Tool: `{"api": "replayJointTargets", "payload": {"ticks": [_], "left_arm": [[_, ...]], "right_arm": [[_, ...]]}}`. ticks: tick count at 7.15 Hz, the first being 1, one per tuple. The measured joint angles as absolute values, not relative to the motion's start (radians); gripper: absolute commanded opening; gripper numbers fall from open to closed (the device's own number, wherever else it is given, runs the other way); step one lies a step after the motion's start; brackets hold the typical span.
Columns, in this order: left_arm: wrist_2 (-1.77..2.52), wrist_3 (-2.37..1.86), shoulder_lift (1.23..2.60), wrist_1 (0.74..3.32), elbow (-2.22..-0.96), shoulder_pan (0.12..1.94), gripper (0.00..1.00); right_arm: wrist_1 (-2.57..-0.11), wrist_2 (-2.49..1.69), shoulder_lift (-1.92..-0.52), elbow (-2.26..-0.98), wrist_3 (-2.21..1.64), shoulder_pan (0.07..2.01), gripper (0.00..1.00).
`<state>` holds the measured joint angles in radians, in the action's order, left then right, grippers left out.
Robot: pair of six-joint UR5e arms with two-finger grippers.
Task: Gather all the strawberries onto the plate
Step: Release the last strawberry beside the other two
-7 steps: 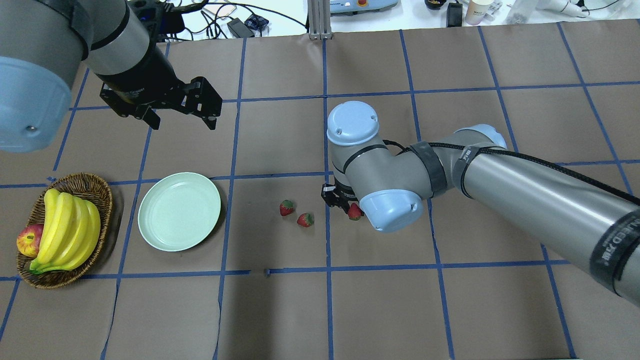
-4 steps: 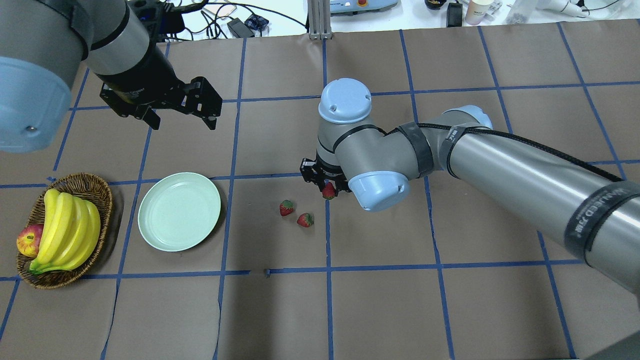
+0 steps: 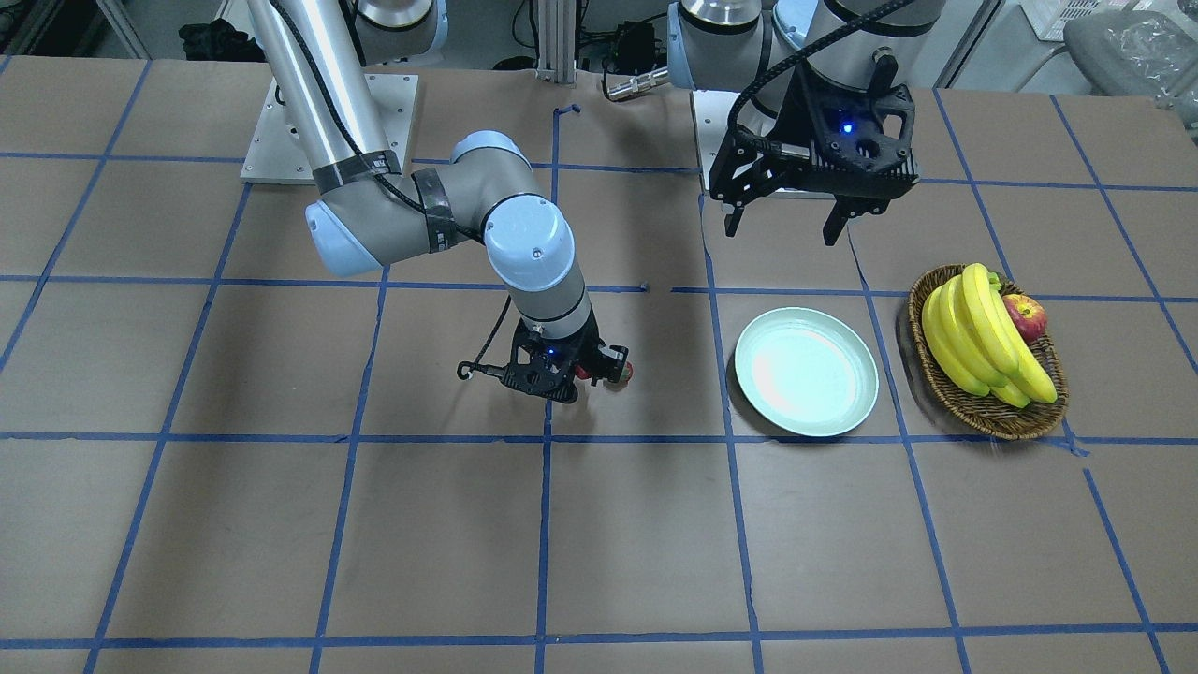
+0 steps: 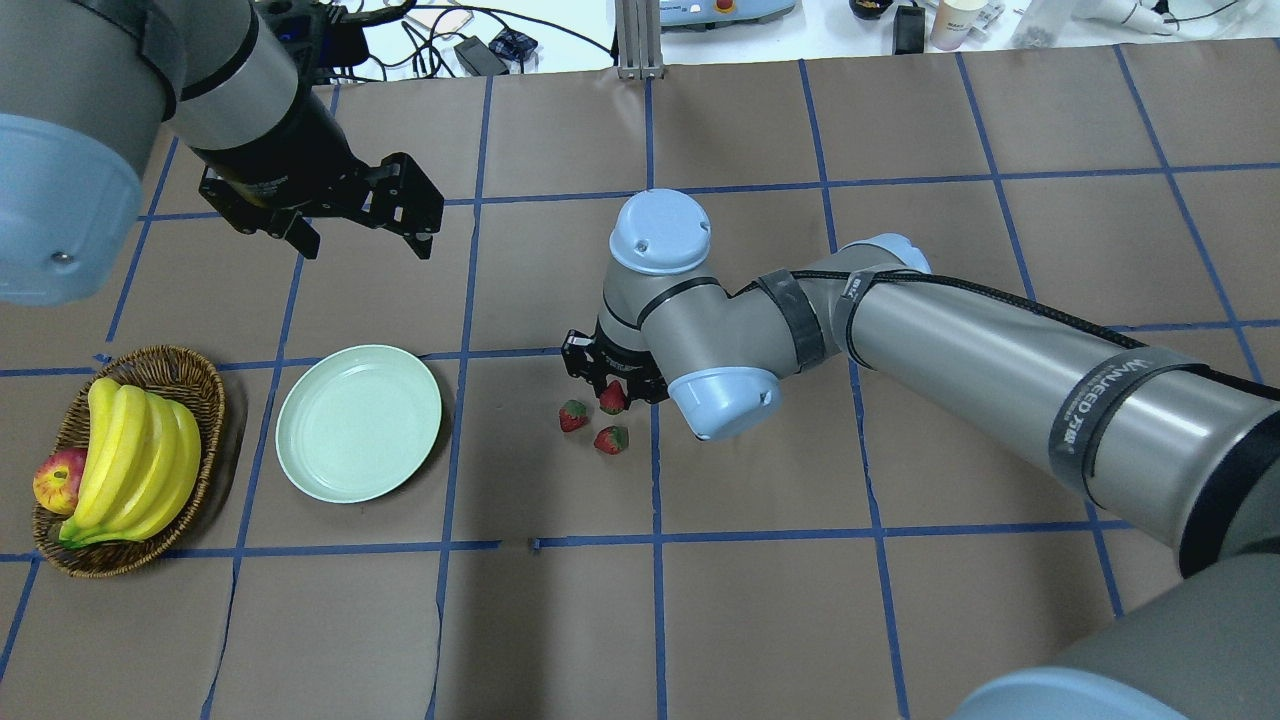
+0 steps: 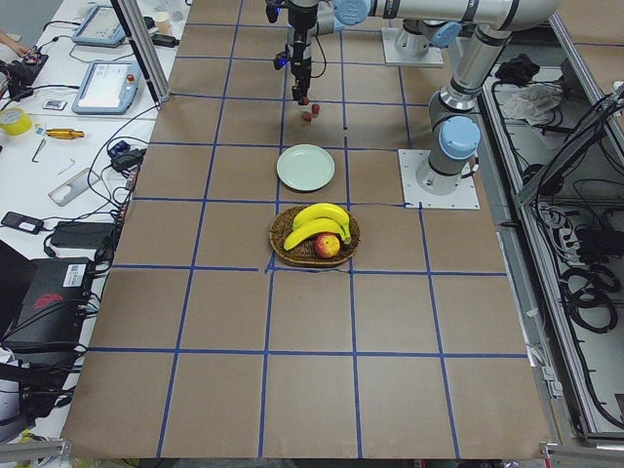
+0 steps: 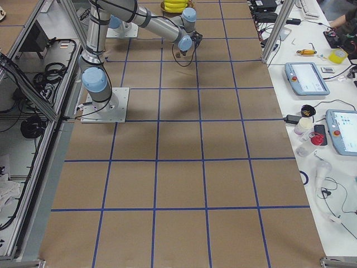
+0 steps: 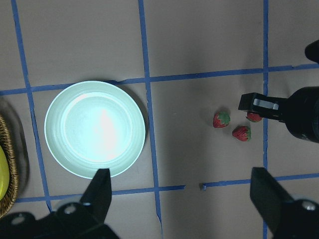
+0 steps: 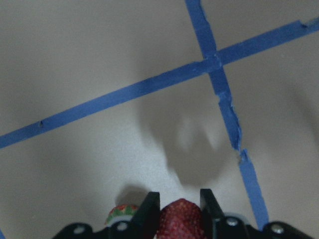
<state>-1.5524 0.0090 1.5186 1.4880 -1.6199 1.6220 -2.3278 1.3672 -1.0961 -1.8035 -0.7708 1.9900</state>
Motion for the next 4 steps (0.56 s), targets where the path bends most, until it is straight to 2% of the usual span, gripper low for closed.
{"api": "replayJointTargets", "payload": {"ticks": [4], "left_arm": [[-1.558, 0.009, 1.519, 1.489, -1.620, 1.621, 1.00]], "right_arm": [[-2.324, 1.367, -1.107, -1.799, -0.775, 1.991, 0.88]]}}
